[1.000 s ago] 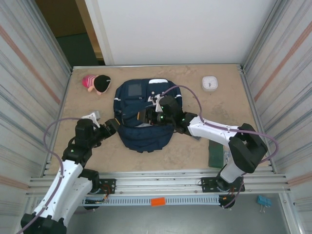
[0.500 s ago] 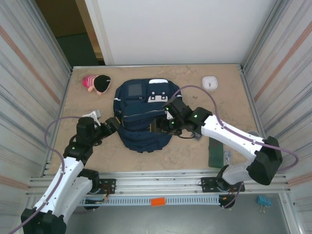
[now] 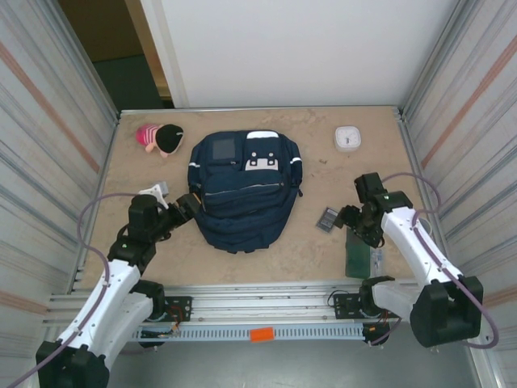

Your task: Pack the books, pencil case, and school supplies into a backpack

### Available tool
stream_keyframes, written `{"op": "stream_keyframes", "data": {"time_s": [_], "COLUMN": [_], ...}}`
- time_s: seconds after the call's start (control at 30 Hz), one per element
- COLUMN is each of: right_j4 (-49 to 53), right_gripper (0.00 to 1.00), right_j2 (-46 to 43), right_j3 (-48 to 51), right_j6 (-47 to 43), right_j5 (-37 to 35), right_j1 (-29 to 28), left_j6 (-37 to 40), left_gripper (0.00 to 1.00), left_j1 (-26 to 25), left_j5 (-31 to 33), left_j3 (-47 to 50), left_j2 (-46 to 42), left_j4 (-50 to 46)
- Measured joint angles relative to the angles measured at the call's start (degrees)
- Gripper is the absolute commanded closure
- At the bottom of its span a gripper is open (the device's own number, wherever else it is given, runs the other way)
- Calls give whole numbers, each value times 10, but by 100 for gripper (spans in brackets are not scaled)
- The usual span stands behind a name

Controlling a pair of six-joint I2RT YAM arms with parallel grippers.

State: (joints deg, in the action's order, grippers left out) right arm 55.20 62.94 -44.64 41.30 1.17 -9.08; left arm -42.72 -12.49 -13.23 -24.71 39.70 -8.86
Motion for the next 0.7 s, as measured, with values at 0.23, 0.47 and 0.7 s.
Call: {"op": "stream_keyframes", "data": {"time_s": [0.23,0.47,0.7], "right_j4": [-88,-139,-88], "right_gripper": [19,18,13], "right_j2": [40,92,102], "right_j3": [52,44,-22], "right_j6": [2,33,39], "right_j5": [17,19,-2], "right_j1": [22,-94,-143], "left_j6": [-8,-10,-11], "left_gripper": [33,34,34], "left_j1": [0,0,0], "left_j5": [-3,-3,-4], "left_j3": [12,13,13], "left_j2": [1,0,0], "left_j4": [8,15,15]}}
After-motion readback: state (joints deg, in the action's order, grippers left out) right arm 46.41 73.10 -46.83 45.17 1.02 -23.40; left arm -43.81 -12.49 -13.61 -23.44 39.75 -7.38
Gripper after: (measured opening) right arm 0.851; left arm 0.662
